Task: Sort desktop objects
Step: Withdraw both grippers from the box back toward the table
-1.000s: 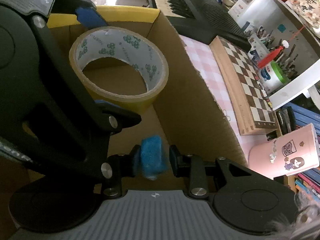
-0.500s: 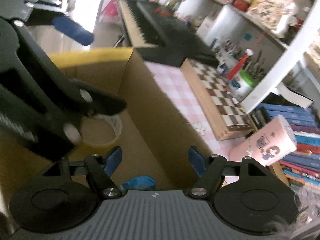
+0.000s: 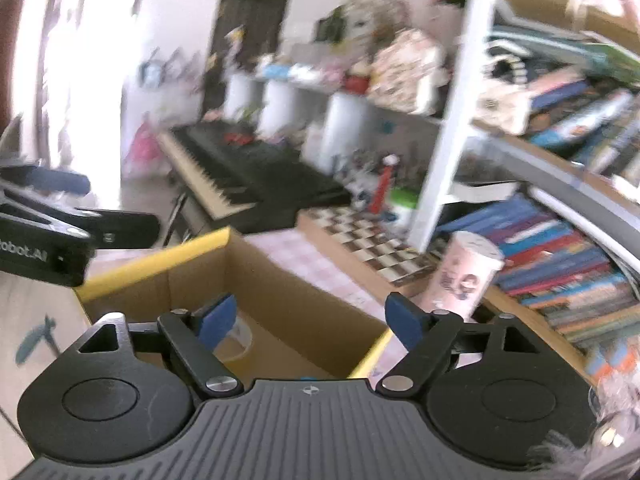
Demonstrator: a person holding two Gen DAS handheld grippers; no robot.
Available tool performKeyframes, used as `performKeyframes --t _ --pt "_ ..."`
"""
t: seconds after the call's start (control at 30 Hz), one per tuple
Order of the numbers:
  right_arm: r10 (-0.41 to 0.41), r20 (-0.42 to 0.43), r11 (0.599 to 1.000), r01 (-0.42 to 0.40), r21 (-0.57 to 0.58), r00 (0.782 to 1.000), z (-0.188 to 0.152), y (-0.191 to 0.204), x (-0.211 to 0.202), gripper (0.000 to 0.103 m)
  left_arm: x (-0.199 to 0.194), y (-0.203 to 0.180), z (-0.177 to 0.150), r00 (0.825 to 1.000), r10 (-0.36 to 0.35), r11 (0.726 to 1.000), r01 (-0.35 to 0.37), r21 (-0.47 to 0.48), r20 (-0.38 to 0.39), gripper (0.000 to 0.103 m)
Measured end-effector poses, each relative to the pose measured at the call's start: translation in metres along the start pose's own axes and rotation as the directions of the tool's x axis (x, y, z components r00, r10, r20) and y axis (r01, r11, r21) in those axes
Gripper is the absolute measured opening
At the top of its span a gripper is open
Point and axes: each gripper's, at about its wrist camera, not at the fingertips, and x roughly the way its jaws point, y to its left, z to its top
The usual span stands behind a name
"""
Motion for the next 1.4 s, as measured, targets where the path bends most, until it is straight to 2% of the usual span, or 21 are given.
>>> performKeyframes --t 0.17,0.3,0.43,0.6,0.8,1.0,1.2,1.4 --pt "-0.106 0.021 0.986 0.102 0.128 0.994 -0.017 0.003 -0.035 0.082 -0.028 0.008 -0.011 0.999 0.009 1.0 -0.009 0.001 0.041 0.101" --pt "-0.179 0.013 0.964 0.172 0.203 0.984 -0.034 0.013 -0.056 0.082 -0.047 0.014 -0.023 0.999 -0.002 1.0 0.002 0.003 0.037 0.101" --pt "-0.255 -0.002 0.934 0.247 0.258 0.967 -0.051 0.028 -0.075 0.082 -0.067 0.02 -0.038 0.999 0.007 1.0 -0.008 0.019 0.038 0.101" --pt "-0.338 -0.055 0.885 0.338 0.32 0.939 -0.077 0.056 -0.099 0.083 -0.086 0.031 -0.062 0.999 0.052 0.998 -0.052 0.022 0.01 0.101" --pt "-0.317 -0.125 0.89 0.34 0.303 0.94 -0.102 0.086 -0.119 0.083 -0.106 0.037 -0.086 0.998 0.051 0.999 -0.05 0.019 -0.042 0.101" --pt "-0.275 -0.16 0.91 0.311 0.275 0.948 -0.119 0.114 -0.132 0.083 -0.123 0.04 -0.108 0.988 0.11 0.994 -0.112 -0.01 -0.109 0.101" --pt "-0.243 -0.2 0.923 0.29 0.254 0.949 -0.135 0.134 -0.143 0.084 -0.138 0.033 -0.129 0.982 0.079 0.997 -0.074 0.032 -0.17 0.101" --pt "-0.243 -0.235 0.914 0.303 0.27 0.941 -0.147 0.14 -0.155 0.085 -0.145 0.026 -0.139 0.977 0.043 0.997 -0.029 0.07 -0.21 0.101"
